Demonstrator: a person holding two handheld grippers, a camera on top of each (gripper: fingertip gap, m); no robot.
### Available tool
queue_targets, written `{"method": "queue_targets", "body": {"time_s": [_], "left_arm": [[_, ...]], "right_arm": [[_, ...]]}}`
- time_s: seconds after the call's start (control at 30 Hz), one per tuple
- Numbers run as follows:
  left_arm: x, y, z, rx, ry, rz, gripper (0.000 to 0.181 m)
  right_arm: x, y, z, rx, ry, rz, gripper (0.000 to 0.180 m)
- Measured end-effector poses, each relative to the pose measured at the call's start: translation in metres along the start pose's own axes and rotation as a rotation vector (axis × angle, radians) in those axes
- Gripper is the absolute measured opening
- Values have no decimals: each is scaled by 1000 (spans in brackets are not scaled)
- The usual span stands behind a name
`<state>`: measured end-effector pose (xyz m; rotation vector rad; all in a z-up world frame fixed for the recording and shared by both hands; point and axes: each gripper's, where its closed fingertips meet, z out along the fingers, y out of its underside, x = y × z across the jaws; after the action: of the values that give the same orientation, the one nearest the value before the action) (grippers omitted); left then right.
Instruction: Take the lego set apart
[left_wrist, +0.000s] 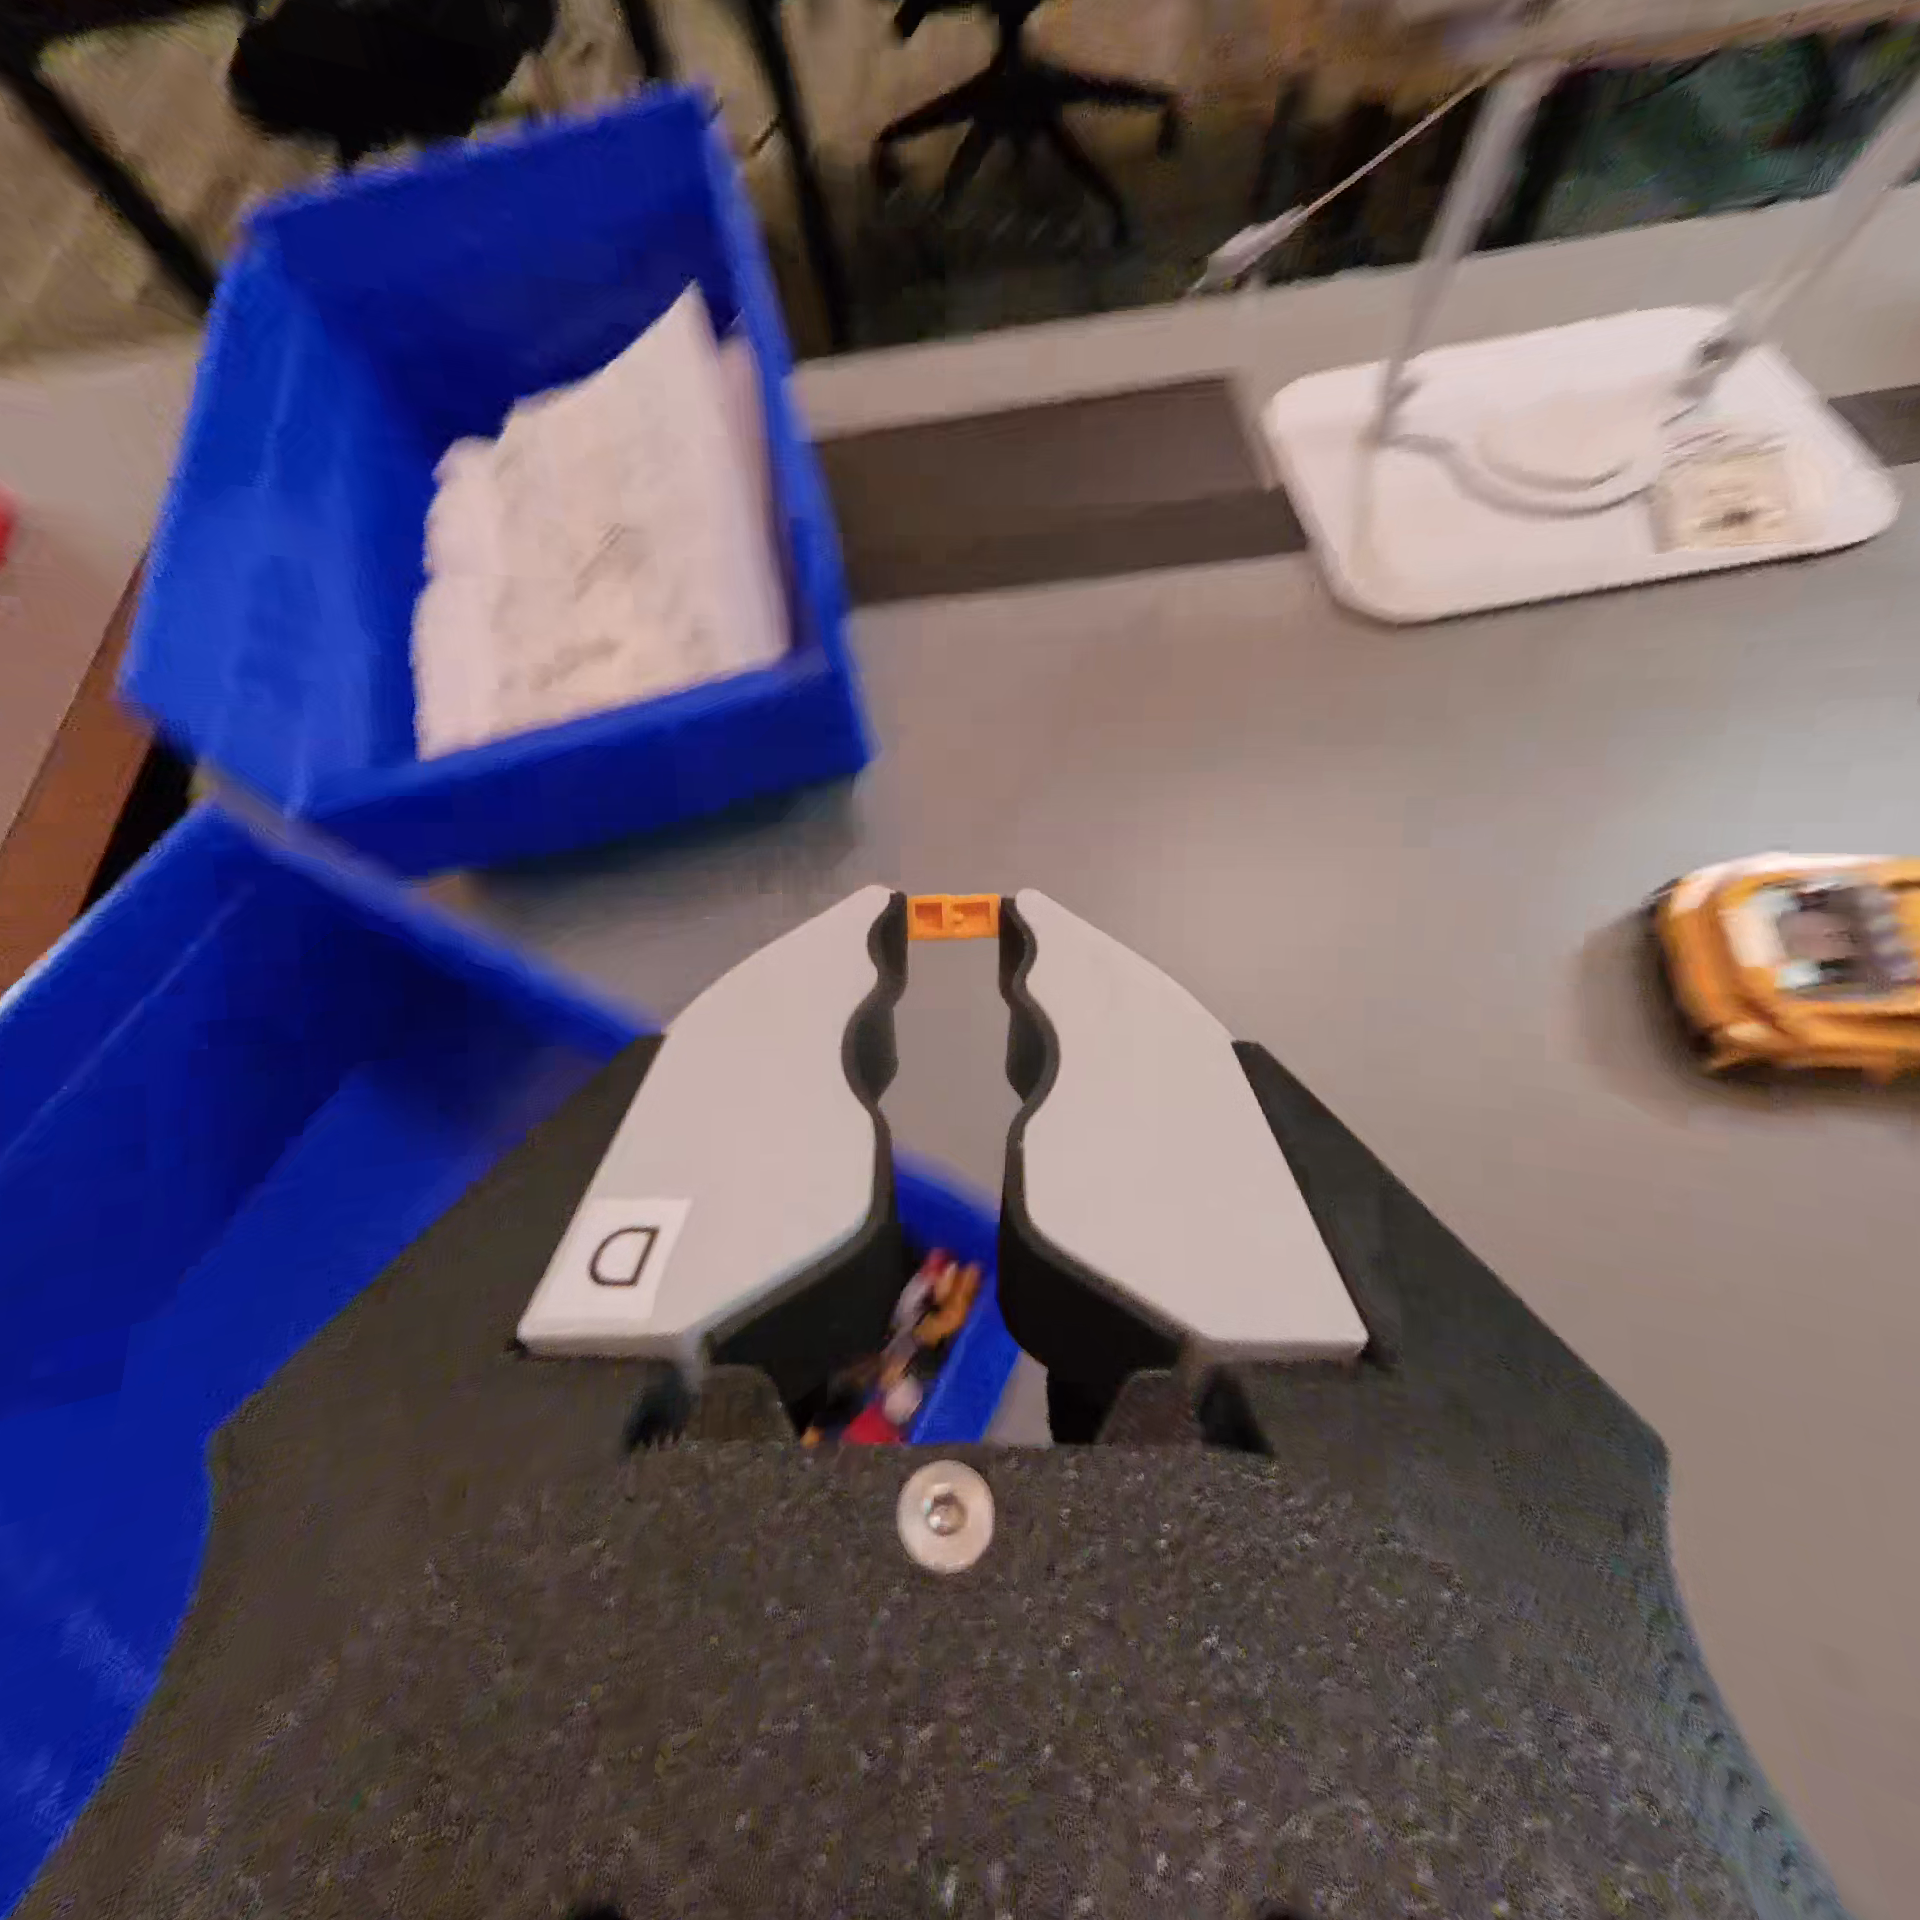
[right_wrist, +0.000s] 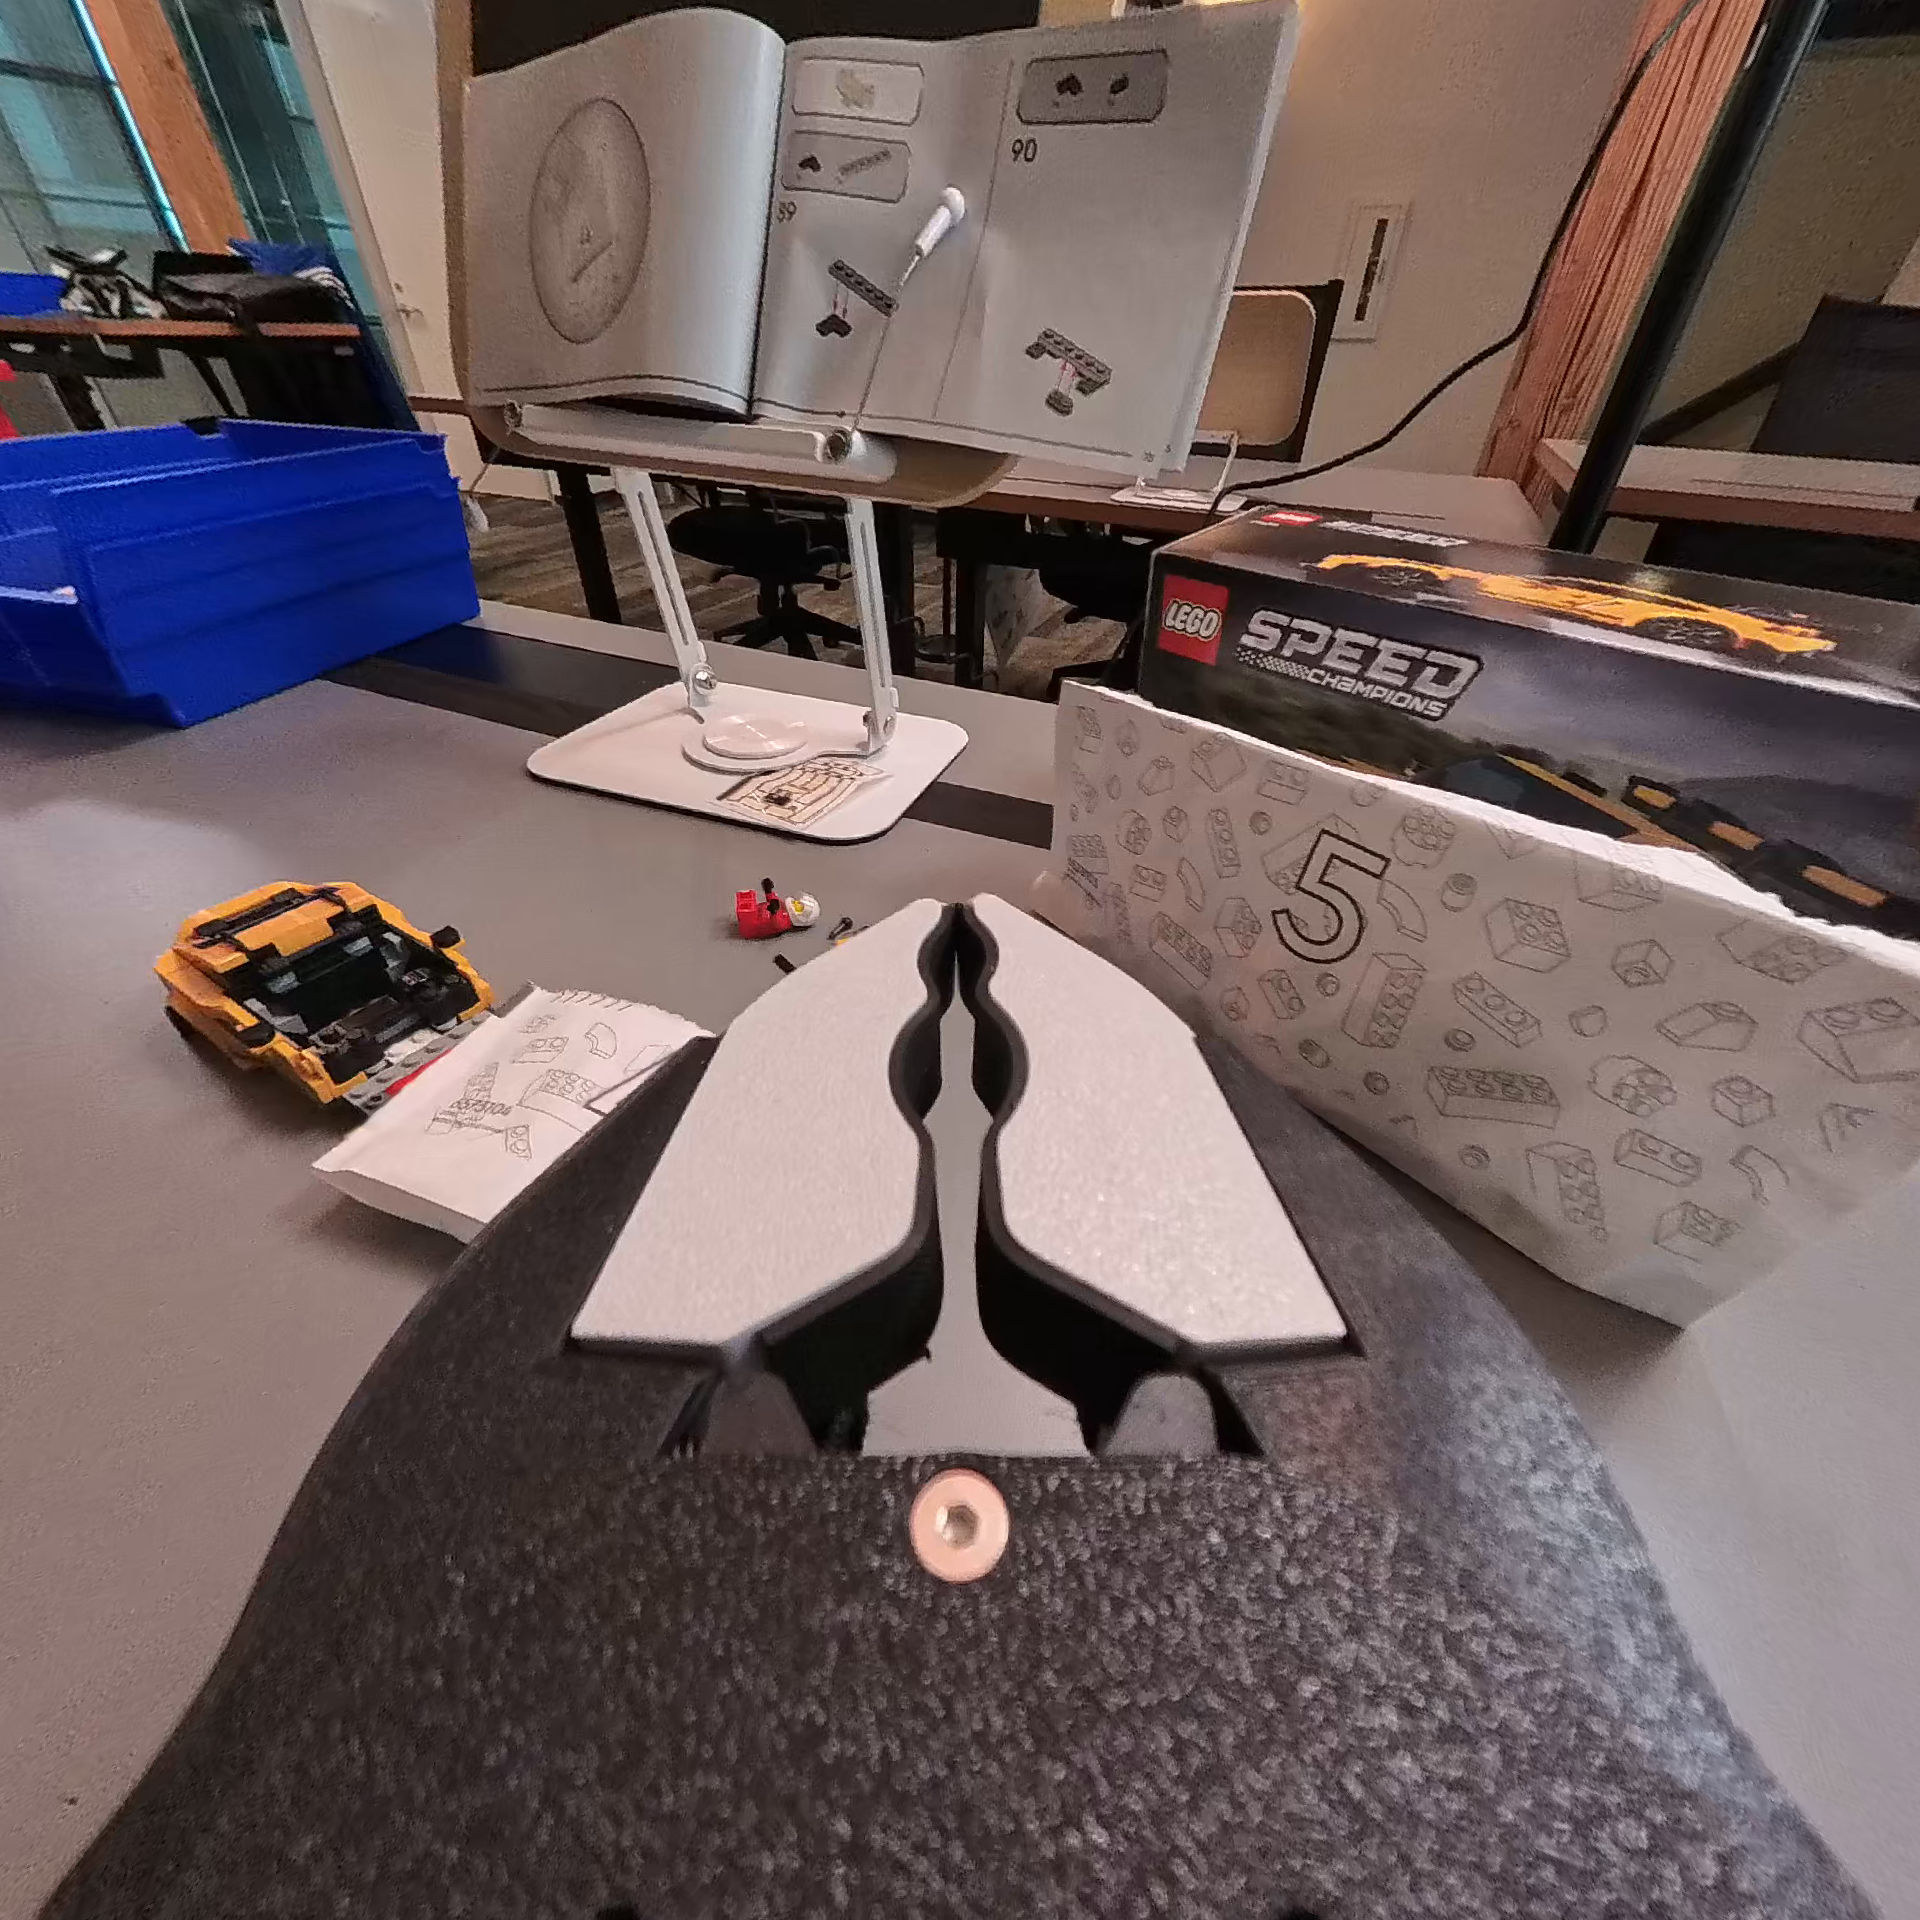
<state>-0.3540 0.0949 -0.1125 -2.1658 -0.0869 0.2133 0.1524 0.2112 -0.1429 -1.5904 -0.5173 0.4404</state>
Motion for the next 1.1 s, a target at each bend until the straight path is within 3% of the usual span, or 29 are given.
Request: {"method": "queue_targets", "body": {"time_s": [0.1, 0.2, 0.27, 0.33, 0.43, 0.57, 0.67, 0.83, 0.9, 0.97, 1.1], "left_arm": [[-53, 67, -7, -162, -88, -100, 16], [-72, 115, -6, -249, -115, -174, 51], [-75, 123, -10, -225, -133, -191, 67], [-72, 105, -20, -86, -144, -177, 64], [-30, 64, -40, 154, -2, -100, 40], [61, 40, -52, 247, 345, -39, 36], [120, 42, -53, 252, 541, 9, 32], [181, 63, -44, 211, 684, 48, 31], [193, 70, -43, 191, 715, 62, 31], [200, 75, -43, 172, 740, 78, 30], [207, 77, -45, 165, 784, 75, 29]], "right_arm": [[-3, 1, 1, -4, -7, -12, 0], [-7, 5, 3, -18, -21, -28, 0], [-13, 11, 5, -46, -49, -42, 0], [-22, 20, 9, -98, -95, -58, 0], [-43, 42, 17, -235, -229, -92, 4], [-74, 77, 23, -466, -569, -286, 28], [-81, 89, 30, -588, -786, -390, 46], [-79, 97, 65, -751, -957, -413, 56], [-82, 104, 70, -818, -1029, -355, 51], [-90, 108, 63, -864, -1105, -311, 35], [-113, 92, 37, -748, -1151, -344, 6]]}}
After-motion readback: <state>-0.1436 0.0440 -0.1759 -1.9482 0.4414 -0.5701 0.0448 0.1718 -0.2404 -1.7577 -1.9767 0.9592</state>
